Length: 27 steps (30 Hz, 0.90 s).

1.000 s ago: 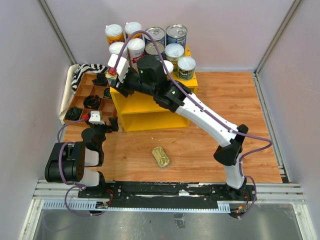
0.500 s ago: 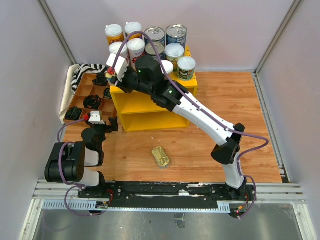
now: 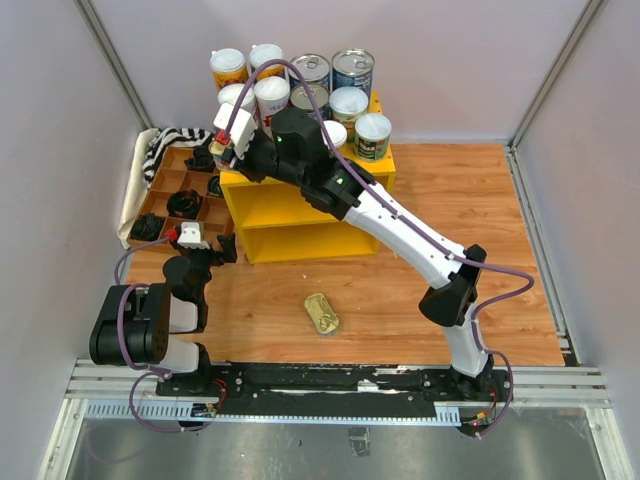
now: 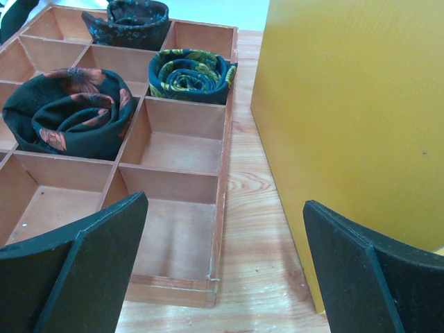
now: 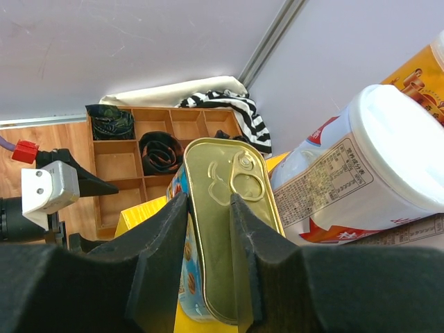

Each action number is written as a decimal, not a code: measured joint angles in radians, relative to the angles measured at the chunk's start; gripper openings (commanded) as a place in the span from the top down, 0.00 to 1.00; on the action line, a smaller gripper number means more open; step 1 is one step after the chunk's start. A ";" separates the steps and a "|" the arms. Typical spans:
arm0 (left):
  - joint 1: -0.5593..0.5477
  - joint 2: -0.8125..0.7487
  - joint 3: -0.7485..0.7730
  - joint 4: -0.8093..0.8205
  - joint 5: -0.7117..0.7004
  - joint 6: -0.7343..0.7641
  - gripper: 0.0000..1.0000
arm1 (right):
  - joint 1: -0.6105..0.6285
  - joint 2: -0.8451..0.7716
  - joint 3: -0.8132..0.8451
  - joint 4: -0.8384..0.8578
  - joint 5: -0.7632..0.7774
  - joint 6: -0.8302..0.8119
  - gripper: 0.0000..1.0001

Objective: Place and organize the canned foods onto the counter
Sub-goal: Place the canned food on the counter.

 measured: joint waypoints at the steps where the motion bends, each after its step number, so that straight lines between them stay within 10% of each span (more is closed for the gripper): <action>1: 0.000 0.000 0.000 0.000 0.000 0.000 0.00 | 0.000 0.001 0.002 0.000 0.000 0.000 0.69; 9: 0.000 0.000 0.000 0.000 0.000 0.000 0.00 | -0.001 0.005 0.004 0.006 0.000 0.005 0.68; 17: 0.000 0.000 0.000 0.000 0.000 0.000 0.00 | -0.001 0.005 0.004 0.003 -0.035 0.039 0.07; 27: 0.000 0.000 0.000 0.000 0.000 0.000 0.00 | -0.025 -0.089 -0.026 0.023 -0.125 0.071 0.05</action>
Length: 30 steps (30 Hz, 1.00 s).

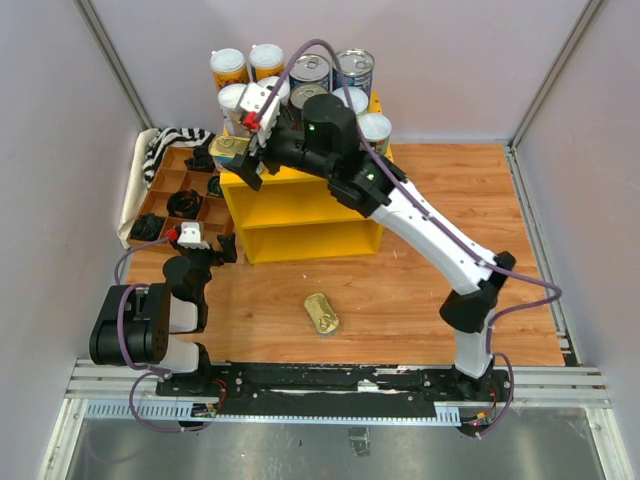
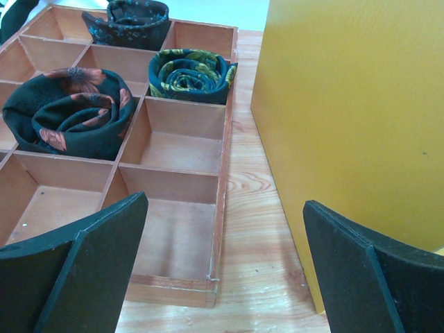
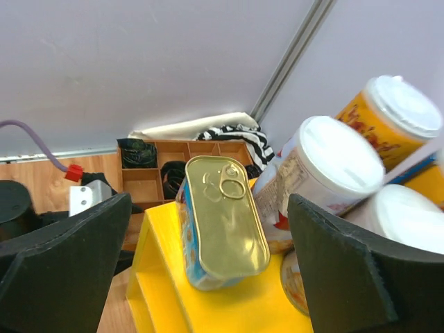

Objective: Place and organize the canned foods onto the counter
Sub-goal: Place the canned food on the counter, then pick up the canned food from the center of the board.

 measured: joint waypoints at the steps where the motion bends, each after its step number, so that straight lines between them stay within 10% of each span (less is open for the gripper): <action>1: 0.000 0.000 0.000 0.000 0.000 0.000 0.00 | -0.001 -0.038 -0.033 0.010 -0.007 0.005 0.05; 17: 0.000 0.000 0.000 0.000 0.000 0.000 0.00 | 0.161 -0.758 -1.094 0.221 0.265 0.103 0.02; 30: 0.000 0.000 0.000 0.000 0.000 0.000 0.00 | 0.318 -0.806 -1.643 0.283 0.588 0.476 0.01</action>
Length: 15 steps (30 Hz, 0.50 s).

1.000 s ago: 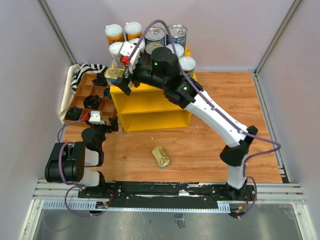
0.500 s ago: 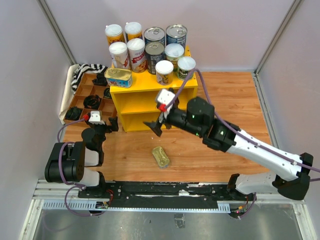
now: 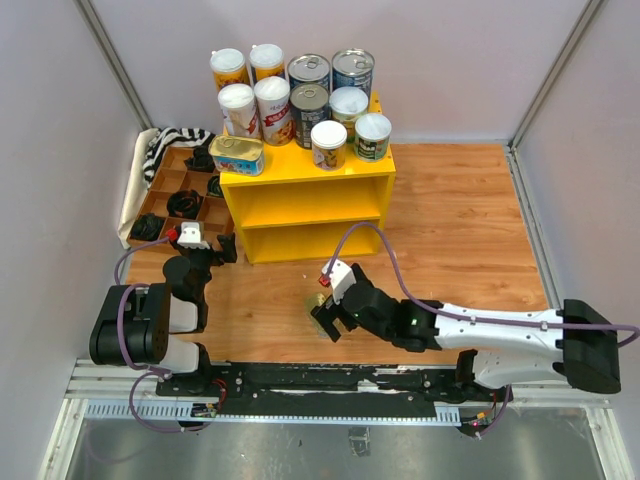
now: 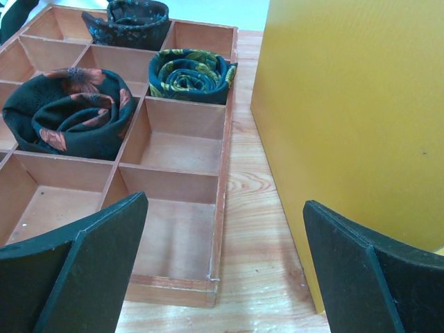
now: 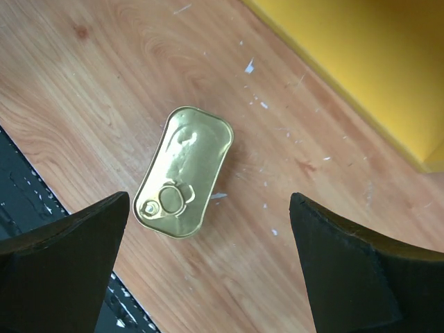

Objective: Place and organize the canned foods onto the counter
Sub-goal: Pick up the canned food from the center of the board.

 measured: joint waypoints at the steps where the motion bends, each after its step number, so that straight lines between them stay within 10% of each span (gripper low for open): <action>1: 0.000 0.000 0.000 0.000 0.000 0.000 0.00 | 0.006 0.024 0.000 0.002 0.005 0.027 0.01; 15: 0.000 0.000 0.000 0.000 0.000 0.000 0.00 | -0.003 0.291 0.101 0.004 -0.106 0.129 0.17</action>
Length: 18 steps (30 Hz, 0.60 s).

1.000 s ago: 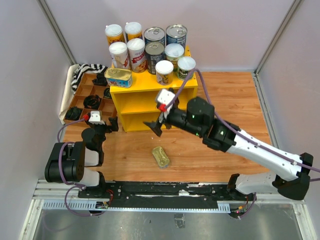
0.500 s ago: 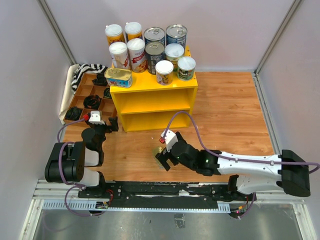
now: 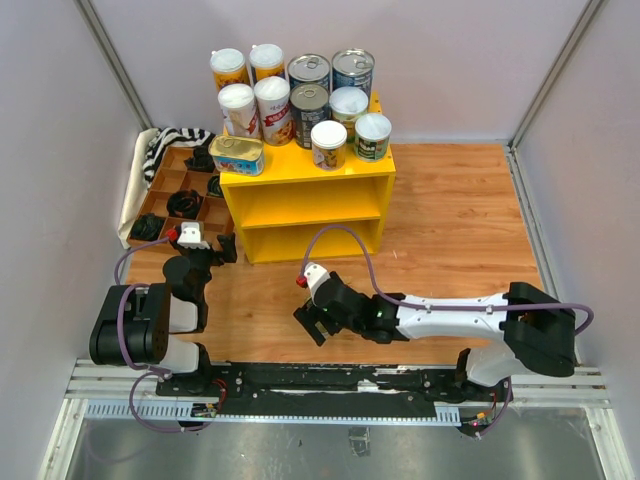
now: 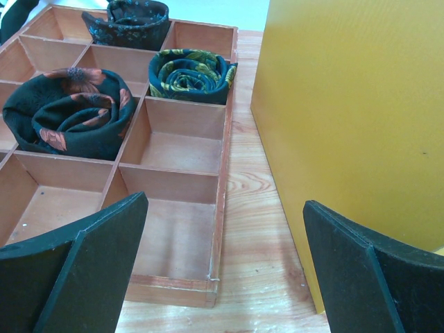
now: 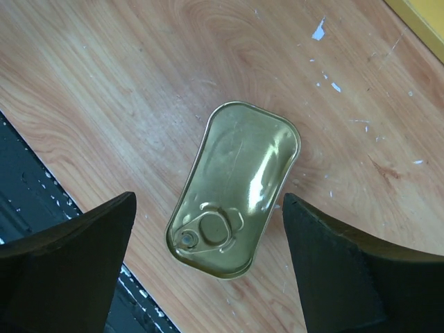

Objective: Place and organize the canned foods onto the counter
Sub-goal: Pick up the canned food from the center of the board.

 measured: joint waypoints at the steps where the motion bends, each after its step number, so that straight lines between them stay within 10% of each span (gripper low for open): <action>1: 0.000 0.000 0.000 0.000 0.000 0.000 0.00 | -0.011 0.008 0.004 0.002 -0.019 0.002 0.19; 11: 0.000 0.000 0.000 0.000 0.000 0.000 0.00 | -0.088 0.050 0.012 -0.013 -0.172 -0.039 0.52; 18: 0.000 0.000 0.000 0.000 0.000 0.000 0.00 | -0.148 0.056 0.056 -0.101 -0.333 -0.214 0.49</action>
